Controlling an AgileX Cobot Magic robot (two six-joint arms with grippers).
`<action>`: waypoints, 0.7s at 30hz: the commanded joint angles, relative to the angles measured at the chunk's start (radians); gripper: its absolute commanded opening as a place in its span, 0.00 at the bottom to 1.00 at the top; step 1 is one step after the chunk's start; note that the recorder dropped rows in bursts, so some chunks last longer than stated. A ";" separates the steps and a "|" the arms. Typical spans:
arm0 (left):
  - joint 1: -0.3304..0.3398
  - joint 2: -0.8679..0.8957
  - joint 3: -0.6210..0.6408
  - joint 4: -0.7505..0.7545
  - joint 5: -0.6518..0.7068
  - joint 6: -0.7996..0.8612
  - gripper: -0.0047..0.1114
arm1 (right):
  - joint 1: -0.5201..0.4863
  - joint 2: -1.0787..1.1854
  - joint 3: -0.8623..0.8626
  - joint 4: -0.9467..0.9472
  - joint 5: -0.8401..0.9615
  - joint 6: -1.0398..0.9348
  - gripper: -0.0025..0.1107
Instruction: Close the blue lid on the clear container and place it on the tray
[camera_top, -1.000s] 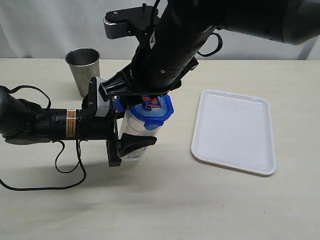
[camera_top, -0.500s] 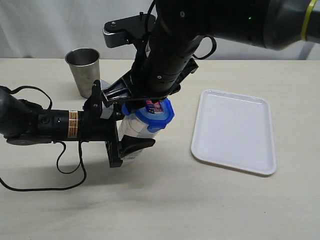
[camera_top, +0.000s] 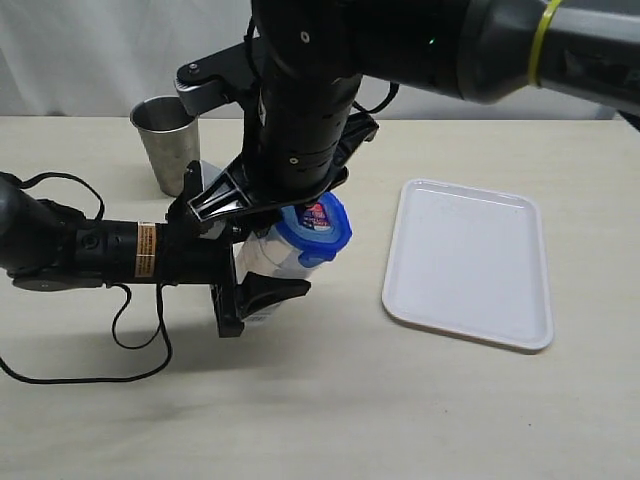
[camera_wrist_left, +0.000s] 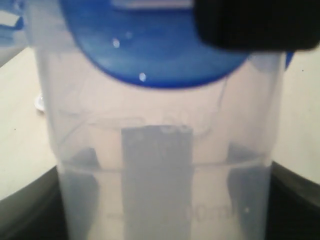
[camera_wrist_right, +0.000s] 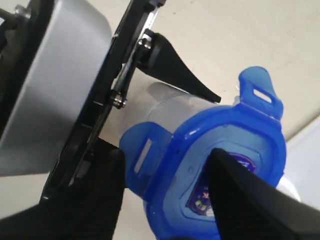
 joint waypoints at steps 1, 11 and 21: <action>-0.001 -0.016 -0.003 -0.017 -0.087 -0.016 0.04 | 0.000 0.037 0.002 -0.026 0.012 0.003 0.45; -0.001 -0.016 -0.003 -0.016 -0.129 -0.015 0.04 | 0.014 0.082 0.002 0.012 -0.027 -0.080 0.23; -0.001 -0.016 -0.003 -0.011 -0.133 -0.015 0.04 | 0.130 0.114 0.002 -0.192 -0.003 -0.069 0.21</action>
